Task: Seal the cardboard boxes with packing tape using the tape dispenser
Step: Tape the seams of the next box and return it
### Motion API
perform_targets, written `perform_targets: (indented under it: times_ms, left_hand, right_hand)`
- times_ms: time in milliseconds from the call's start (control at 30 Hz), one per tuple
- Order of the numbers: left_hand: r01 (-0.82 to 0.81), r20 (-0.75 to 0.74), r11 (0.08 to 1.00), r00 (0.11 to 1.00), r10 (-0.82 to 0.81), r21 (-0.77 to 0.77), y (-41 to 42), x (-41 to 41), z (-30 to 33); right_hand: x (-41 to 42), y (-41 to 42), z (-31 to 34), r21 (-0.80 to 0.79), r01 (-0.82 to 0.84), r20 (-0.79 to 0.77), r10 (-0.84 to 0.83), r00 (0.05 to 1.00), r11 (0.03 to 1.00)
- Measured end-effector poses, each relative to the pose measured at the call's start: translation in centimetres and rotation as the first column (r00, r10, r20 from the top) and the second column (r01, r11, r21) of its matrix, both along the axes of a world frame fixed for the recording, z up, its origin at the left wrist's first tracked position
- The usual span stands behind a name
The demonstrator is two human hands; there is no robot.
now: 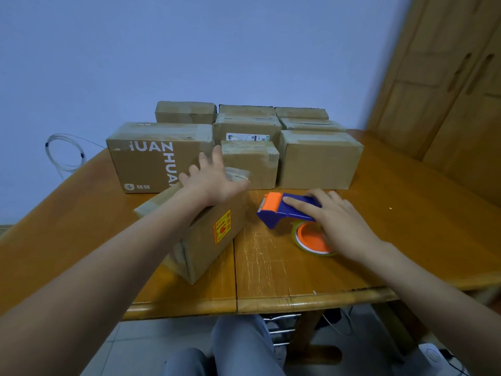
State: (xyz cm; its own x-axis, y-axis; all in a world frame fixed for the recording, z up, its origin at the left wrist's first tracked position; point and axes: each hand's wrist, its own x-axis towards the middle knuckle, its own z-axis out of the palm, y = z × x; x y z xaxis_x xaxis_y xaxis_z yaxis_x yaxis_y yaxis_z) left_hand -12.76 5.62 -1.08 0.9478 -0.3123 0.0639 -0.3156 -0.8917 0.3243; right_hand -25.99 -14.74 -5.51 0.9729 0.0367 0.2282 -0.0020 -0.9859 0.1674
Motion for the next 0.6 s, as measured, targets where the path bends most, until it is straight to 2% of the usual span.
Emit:
perform_targets:
  times_ms: [300, 600]
  left_hand:
    - [-0.002, -0.055, 0.991, 0.998, 0.01, 0.133, -0.9, 0.1, 1.0]
    - [-0.02, -0.016, 0.987, 1.0, 0.023, 0.16, -1.2, 0.0, 0.6]
  right_hand:
    - [2.4, 1.7, 0.4, -0.054, -0.07, -0.002, 0.07, 0.998, 0.996]
    - [3.1, 2.2, 2.1, -0.126, -0.079, -0.032, 0.076, 0.997, 0.989]
